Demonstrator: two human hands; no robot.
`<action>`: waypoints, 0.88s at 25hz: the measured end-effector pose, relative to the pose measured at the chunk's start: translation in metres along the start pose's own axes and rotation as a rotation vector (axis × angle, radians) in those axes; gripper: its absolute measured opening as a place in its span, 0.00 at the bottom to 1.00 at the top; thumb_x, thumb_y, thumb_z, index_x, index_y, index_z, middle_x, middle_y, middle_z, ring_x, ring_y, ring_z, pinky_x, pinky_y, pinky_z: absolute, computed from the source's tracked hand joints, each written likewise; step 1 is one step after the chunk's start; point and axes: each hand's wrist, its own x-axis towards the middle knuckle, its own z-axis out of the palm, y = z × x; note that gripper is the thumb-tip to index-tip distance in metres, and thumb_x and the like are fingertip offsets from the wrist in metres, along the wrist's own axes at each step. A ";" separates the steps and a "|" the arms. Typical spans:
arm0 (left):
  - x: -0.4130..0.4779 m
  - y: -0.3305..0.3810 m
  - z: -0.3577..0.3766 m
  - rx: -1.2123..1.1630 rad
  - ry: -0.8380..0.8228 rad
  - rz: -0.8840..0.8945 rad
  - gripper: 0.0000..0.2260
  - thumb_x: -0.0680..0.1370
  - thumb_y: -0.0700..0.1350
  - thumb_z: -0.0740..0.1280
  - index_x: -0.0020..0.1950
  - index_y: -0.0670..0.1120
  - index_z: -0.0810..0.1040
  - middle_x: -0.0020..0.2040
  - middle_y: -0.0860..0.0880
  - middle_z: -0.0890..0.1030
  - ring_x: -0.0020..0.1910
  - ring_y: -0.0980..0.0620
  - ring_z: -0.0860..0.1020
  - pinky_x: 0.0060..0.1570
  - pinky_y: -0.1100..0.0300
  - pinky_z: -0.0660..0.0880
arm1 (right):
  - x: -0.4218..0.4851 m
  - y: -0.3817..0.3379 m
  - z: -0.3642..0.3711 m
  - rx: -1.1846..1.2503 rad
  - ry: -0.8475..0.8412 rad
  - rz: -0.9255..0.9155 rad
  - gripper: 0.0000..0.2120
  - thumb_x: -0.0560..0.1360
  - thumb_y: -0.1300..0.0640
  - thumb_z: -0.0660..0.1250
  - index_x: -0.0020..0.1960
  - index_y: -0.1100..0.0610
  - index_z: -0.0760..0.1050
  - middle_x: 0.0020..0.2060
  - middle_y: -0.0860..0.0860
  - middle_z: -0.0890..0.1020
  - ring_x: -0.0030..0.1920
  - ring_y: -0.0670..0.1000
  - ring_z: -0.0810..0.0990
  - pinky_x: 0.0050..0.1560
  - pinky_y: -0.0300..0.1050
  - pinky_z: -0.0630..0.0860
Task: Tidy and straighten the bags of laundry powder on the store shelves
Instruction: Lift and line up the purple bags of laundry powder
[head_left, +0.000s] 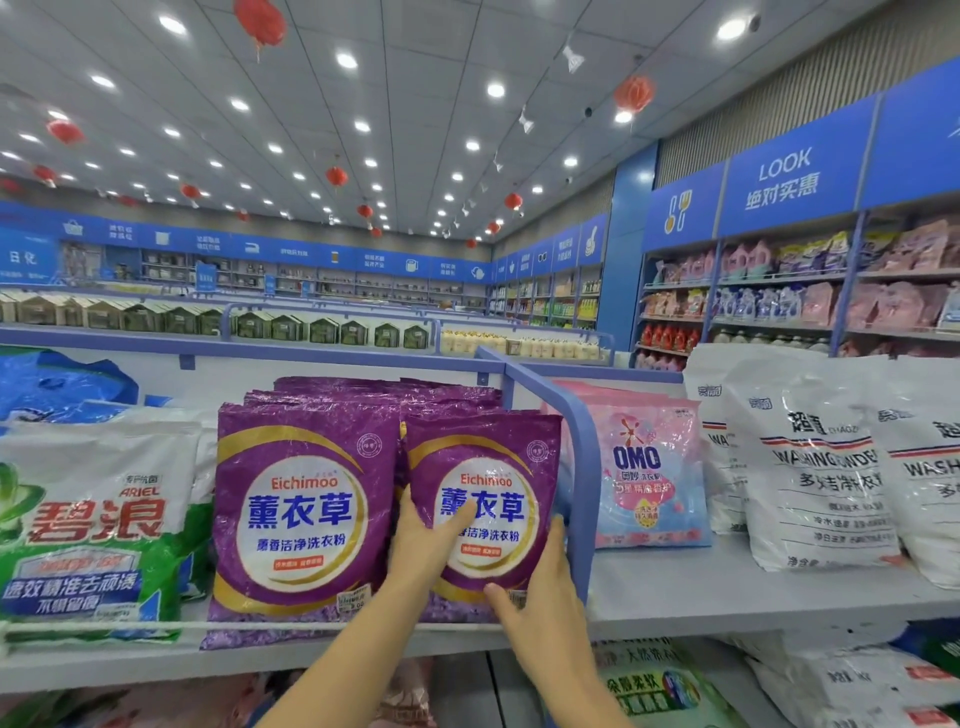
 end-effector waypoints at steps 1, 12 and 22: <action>-0.001 -0.001 0.003 0.005 0.026 0.011 0.42 0.60 0.59 0.78 0.70 0.52 0.66 0.62 0.48 0.78 0.57 0.48 0.78 0.57 0.44 0.76 | -0.002 0.000 0.002 0.016 0.014 -0.012 0.47 0.71 0.47 0.70 0.76 0.49 0.41 0.71 0.48 0.63 0.65 0.46 0.71 0.61 0.42 0.74; 0.010 -0.011 0.000 0.006 0.027 0.027 0.36 0.58 0.59 0.77 0.63 0.48 0.73 0.54 0.50 0.81 0.52 0.50 0.80 0.55 0.48 0.77 | -0.010 -0.031 -0.030 0.507 0.502 -0.046 0.24 0.76 0.47 0.57 0.72 0.47 0.60 0.65 0.44 0.66 0.66 0.43 0.67 0.59 0.45 0.72; 0.003 -0.021 0.005 0.058 0.161 0.151 0.26 0.68 0.52 0.75 0.63 0.48 0.72 0.53 0.51 0.79 0.52 0.50 0.78 0.54 0.53 0.75 | 0.082 0.016 -0.065 0.707 -0.325 0.298 0.12 0.81 0.50 0.48 0.52 0.44 0.71 0.53 0.44 0.78 0.52 0.44 0.76 0.56 0.42 0.74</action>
